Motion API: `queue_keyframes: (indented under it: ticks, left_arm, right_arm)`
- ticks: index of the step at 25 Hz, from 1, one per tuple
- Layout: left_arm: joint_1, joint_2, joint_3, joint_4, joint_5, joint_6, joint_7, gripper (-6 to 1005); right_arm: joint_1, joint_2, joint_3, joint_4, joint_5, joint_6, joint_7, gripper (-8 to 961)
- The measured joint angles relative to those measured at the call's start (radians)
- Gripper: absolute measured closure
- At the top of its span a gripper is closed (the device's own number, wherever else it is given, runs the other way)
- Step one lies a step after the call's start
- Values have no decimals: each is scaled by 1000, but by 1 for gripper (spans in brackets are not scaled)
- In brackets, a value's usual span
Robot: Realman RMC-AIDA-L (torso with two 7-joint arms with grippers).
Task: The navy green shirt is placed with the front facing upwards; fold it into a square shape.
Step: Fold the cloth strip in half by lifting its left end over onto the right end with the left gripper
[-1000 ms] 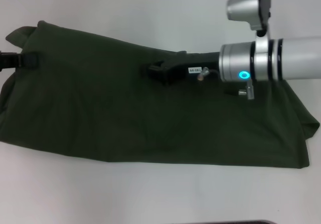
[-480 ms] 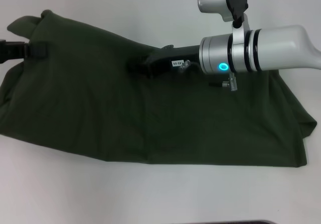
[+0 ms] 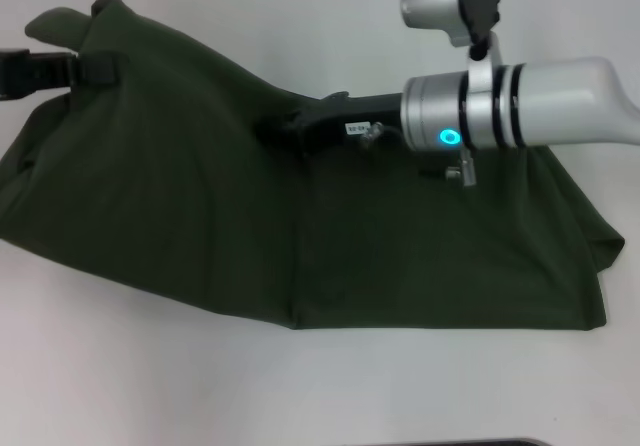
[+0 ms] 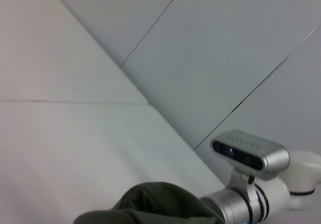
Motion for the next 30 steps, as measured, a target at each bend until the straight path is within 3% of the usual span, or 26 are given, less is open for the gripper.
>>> queue_keyframes:
  ticks: [14, 30]
  left_arm:
    - [-19, -13, 6, 0, -40, -18, -13, 932]
    - [-29, -15, 9, -3, -78, -15, -14, 931]
  right_arm:
    - [-139, -9, -25, -80, -6, -168, -63, 885]
    - [-20, 5, -40, 34, -7, -31, -66, 885]
